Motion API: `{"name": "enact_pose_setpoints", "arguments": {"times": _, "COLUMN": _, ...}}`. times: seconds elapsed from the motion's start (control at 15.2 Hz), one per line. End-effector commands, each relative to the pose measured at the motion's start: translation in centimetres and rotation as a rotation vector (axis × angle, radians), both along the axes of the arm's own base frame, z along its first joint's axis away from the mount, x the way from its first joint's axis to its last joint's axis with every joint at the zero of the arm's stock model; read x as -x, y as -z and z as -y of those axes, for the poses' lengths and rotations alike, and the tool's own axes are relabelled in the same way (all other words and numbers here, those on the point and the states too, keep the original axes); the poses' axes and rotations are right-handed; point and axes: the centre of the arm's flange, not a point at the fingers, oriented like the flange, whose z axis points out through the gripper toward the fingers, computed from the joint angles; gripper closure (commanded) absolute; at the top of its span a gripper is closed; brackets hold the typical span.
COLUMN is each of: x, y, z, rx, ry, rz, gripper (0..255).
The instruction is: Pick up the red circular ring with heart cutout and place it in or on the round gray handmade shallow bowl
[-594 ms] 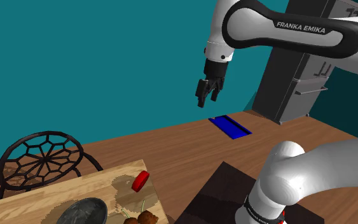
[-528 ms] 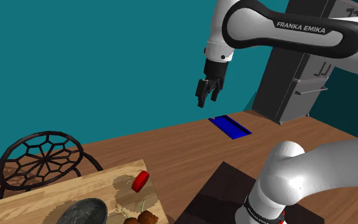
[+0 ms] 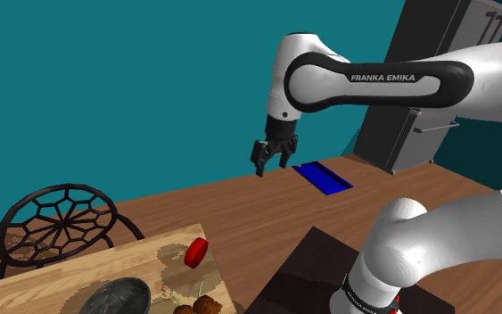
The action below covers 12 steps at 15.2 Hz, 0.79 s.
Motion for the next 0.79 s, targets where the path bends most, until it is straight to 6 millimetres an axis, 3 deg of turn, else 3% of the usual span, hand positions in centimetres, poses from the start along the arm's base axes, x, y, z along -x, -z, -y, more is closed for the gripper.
{"name": "enact_pose_setpoints", "arguments": {"times": 0.0, "x": -1.0, "y": 2.2, "z": -1.2, "rx": -0.007, "ry": 0.049, "rz": 0.002, "gripper": 0}}
{"name": "enact_pose_setpoints", "arguments": {"times": 0.73, "x": -6.5, "y": 14.4, "z": -6.2, "rx": -0.044, "ry": 0.303, "rz": 0.002, "gripper": 0}}
